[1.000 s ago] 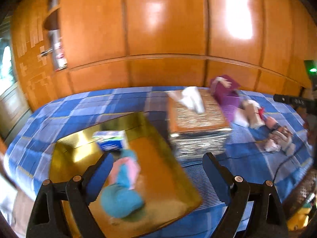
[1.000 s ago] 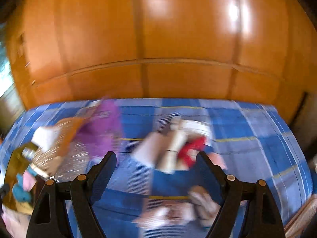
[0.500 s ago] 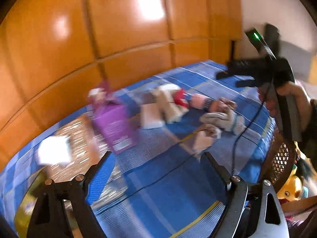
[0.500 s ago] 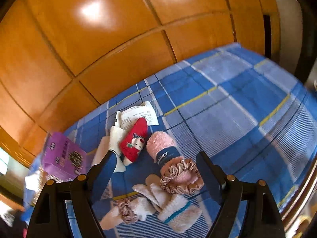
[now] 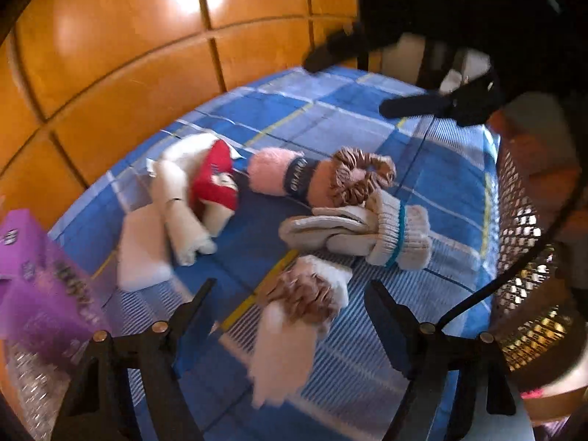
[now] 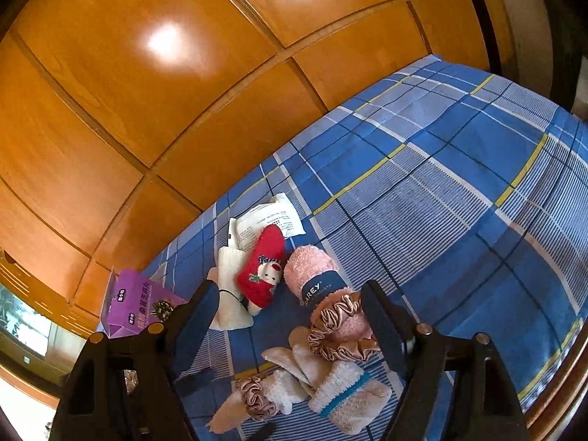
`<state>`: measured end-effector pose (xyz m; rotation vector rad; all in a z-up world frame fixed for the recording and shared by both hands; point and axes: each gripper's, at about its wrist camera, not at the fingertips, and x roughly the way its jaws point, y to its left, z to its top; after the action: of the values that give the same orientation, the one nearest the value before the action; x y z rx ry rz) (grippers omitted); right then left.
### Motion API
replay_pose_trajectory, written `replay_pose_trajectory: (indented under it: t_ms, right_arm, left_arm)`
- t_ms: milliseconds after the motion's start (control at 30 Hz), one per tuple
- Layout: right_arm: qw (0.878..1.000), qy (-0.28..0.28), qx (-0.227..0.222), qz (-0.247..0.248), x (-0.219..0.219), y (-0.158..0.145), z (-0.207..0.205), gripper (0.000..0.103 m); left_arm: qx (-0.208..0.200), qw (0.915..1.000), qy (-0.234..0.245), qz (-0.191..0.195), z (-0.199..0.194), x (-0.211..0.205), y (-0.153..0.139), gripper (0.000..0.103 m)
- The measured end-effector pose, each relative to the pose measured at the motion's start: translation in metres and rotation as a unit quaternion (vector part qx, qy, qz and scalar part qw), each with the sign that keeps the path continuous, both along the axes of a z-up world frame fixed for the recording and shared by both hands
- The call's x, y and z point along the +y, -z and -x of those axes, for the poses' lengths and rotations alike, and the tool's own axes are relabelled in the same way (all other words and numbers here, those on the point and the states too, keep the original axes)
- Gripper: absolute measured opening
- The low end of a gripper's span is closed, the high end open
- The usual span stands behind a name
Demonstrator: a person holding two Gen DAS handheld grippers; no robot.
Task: Organize soft objects
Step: 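Grasp the brown scrunchie with white cloth with the left gripper while the right gripper grasps another scrunchie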
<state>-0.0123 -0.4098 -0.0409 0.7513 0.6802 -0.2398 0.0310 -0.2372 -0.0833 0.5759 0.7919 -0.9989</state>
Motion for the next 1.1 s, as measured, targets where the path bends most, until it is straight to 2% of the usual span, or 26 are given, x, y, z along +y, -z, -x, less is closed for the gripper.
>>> replay_pose_trajectory:
  t_ms: [67,100,133,233,400,600,767,1000,1033,1100]
  right_arm:
    - [1.0,0.004,-0.001,-0.004,-0.002,0.001,0.001,0.075]
    - [1.0,0.007,0.0,-0.007,-0.003,0.002,0.001,0.073]
    - [1.0,0.009,0.0,-0.008,-0.004,0.003,0.002,0.07]
    - [1.0,0.015,0.006,-0.012,-0.007,0.005,0.002,0.062]
    - [1.0,0.02,0.021,-0.008,-0.007,0.007,0.001,0.057]
    - [0.995,0.021,0.102,0.007,-0.004,0.019,-0.013,0.058]
    - [0.986,0.033,0.16,0.005,-0.007,0.03,-0.018,0.081]
    - [0.971,0.032,0.238,0.018,-0.002,0.048,-0.037,0.084]
    - [0.968,0.035,0.249,0.029,-0.001,0.05,-0.04,0.082]
    - [0.962,0.024,0.267,0.047,0.005,0.053,-0.045,0.052]
  left_arm:
    - [0.019,0.9997,-0.001,-0.016,-0.005,-0.008,0.014,0.067]
    - [0.036,0.999,-0.005,-0.028,-0.008,-0.011,0.023,0.056]
    - [0.051,0.9982,-0.01,-0.031,-0.011,-0.011,0.03,0.053]
    - [0.076,0.9965,-0.034,0.0,-0.016,0.006,0.028,0.045]
    - [0.085,0.9925,-0.086,0.017,-0.017,0.053,0.026,0.044]
    - [0.064,0.9904,-0.121,0.024,-0.012,0.1,0.032,0.046]
    - [0.067,0.9875,-0.135,0.045,-0.01,0.114,0.033,0.045]
    - [0.066,0.9859,-0.142,0.06,-0.007,0.12,0.035,0.046]
    - [0.066,0.9856,-0.143,0.061,-0.006,0.121,0.035,0.046]
    - [0.062,0.9856,-0.145,0.062,-0.005,0.121,0.035,0.047]
